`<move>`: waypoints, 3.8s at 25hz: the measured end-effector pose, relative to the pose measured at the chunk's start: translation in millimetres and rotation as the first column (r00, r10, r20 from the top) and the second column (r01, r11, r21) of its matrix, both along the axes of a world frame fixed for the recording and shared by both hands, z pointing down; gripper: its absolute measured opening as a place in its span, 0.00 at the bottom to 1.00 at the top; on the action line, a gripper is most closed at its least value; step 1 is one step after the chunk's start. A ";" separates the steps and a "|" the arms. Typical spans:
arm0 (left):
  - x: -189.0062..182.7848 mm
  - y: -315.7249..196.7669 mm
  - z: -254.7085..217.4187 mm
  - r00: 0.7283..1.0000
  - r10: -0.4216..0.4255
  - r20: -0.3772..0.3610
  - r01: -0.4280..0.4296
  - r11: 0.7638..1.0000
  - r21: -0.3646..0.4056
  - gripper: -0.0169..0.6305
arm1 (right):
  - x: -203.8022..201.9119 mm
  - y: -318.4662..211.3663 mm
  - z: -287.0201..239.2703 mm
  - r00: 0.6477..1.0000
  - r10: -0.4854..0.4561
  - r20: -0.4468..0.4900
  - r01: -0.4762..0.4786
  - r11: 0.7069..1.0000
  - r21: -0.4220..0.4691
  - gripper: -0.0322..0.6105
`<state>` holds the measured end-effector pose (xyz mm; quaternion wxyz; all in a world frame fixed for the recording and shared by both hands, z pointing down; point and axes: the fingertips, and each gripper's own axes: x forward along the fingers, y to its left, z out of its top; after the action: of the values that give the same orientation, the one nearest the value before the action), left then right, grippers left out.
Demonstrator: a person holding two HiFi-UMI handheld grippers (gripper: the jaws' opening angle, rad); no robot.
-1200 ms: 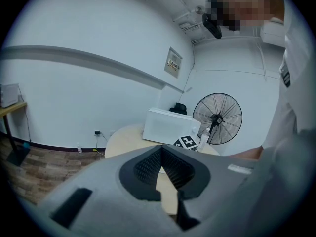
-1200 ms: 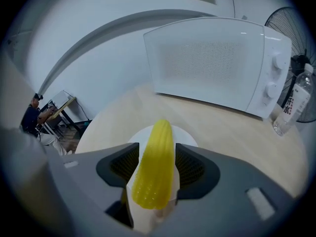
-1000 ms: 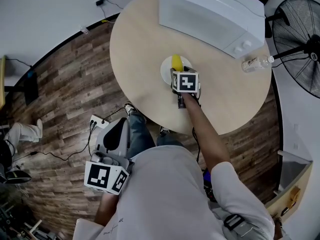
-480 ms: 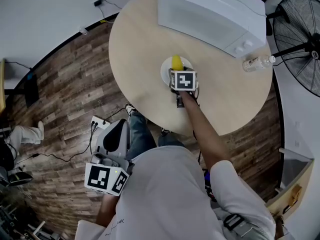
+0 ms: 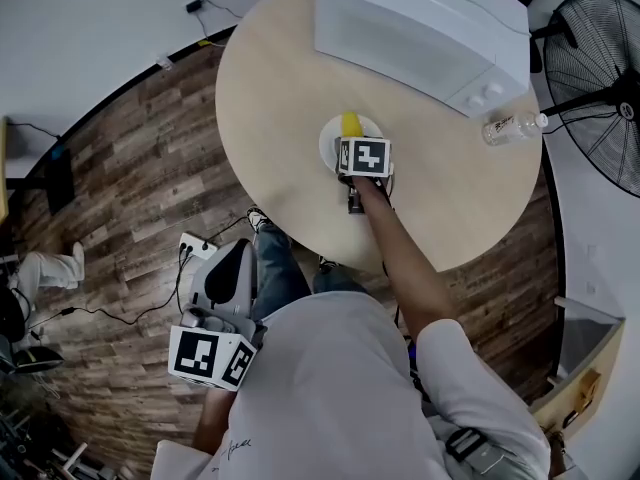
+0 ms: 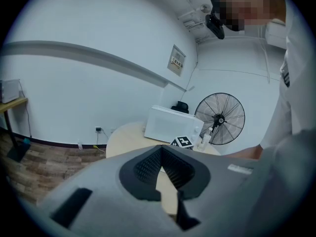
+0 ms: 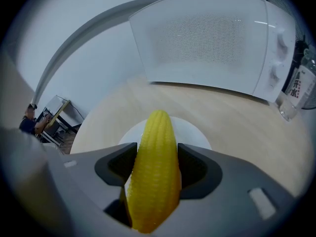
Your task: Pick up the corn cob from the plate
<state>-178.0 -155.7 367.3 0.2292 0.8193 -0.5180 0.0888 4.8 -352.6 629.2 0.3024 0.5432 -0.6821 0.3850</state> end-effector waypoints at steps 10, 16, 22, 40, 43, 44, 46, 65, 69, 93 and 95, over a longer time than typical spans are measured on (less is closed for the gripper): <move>-2.8 3.4 -3.2 1.000 -0.010 -0.021 0.010 1.000 0.010 0.01 | -0.6 0.0 0.2 1.000 -0.002 0.016 0.002 1.000 -0.023 0.47; -6.2 5.9 -3.7 1.000 -0.015 -0.027 0.015 1.000 0.013 0.01 | -0.4 2.3 -0.6 0.999 -0.011 0.036 0.012 0.999 -0.031 0.47; -6.7 5.2 -4.0 0.999 -0.016 -0.032 0.017 1.000 0.018 0.01 | -5.1 5.2 -3.9 0.998 -0.016 0.065 0.018 0.999 -0.027 0.47; -0.1 5.1 -7.6 0.999 -0.009 -0.042 0.011 0.999 0.032 0.01 | 2.9 14.2 -13.2 0.996 -0.023 0.086 0.024 1.000 -0.010 0.47; 1.6 4.8 -8.7 0.999 -0.009 -0.042 0.010 0.999 0.036 0.01 | 5.7 15.9 -15.3 0.996 -0.021 0.092 0.022 1.000 -0.006 0.47; 2.4 4.9 -9.3 0.999 -0.009 -0.044 0.010 0.999 0.038 0.01 | 6.7 16.6 -16.2 0.995 -0.020 0.094 0.021 1.000 -0.006 0.47; 4.7 5.8 -10.0 0.999 -0.008 -0.047 0.009 0.999 0.041 0.01 | 8.5 18.6 -18.2 0.995 -0.021 0.098 0.021 1.000 -0.002 0.47; 11.0 17.6 -17.0 0.998 -0.005 -0.059 0.009 0.998 0.064 0.01 | 10.8 40.4 -38.1 0.991 -0.047 0.125 0.043 0.998 0.038 0.47; 11.3 19.8 -18.8 0.998 -0.005 -0.060 0.009 0.998 0.068 0.01 | 9.4 45.5 -43.3 0.990 -0.054 0.134 0.048 0.998 0.046 0.47; 15.8 25.8 -20.0 0.998 -0.016 -0.061 0.021 0.996 0.084 0.01 | 12.4 72.5 -74.4 0.979 -0.088 0.186 0.070 0.992 0.101 0.47; 17.2 26.9 -19.7 0.998 -0.013 -0.060 0.018 0.996 0.085 0.01 | 13.3 76.3 -76.0 0.978 -0.091 0.189 0.072 0.992 0.104 0.47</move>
<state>-160.8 -128.8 347.7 0.2101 0.8265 -0.5208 0.0404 18.1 -276.4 553.2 0.2235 0.4890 -0.7477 0.3897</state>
